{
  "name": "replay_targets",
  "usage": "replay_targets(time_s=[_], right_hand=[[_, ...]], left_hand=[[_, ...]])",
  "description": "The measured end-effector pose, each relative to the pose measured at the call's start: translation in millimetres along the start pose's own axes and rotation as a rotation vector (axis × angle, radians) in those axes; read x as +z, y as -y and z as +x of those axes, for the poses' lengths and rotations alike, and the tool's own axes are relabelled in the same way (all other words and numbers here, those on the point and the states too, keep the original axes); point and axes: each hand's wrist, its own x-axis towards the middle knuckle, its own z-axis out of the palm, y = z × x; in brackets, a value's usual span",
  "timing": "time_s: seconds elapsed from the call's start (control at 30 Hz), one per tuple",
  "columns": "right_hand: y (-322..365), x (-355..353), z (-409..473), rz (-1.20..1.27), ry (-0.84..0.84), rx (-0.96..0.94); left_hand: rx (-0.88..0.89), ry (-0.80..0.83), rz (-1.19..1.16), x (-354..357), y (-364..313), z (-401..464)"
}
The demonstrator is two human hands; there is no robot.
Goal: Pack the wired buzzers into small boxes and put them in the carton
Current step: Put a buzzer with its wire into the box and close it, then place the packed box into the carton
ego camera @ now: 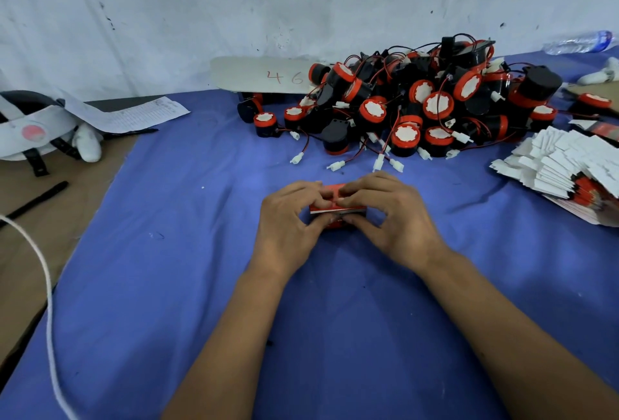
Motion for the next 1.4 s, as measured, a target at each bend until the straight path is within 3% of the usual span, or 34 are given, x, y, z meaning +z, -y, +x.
replay_targets(time_s=[0.3,0.83,0.9,1.03,1.4], right_hand=[[3,3,-4,-0.021,-0.026,-0.012],[5,3,-3,0.024,-0.061,0.126],[1,2,-2,-0.004,-0.013,0.127],[-5,0,1,0.061,0.230,0.304],[17,-27,14,0.013,0.372,0.353]], left_hand=[[-0.053,0.073,-0.054,-3,1,-5],[-0.165,0.098,-0.098,5,3,0],[-0.168,0.111,-0.127,5,5,0],[-0.191,0.175,-0.181,2,10,-1],[-0.244,0.282,-0.132,-2,-3,8]])
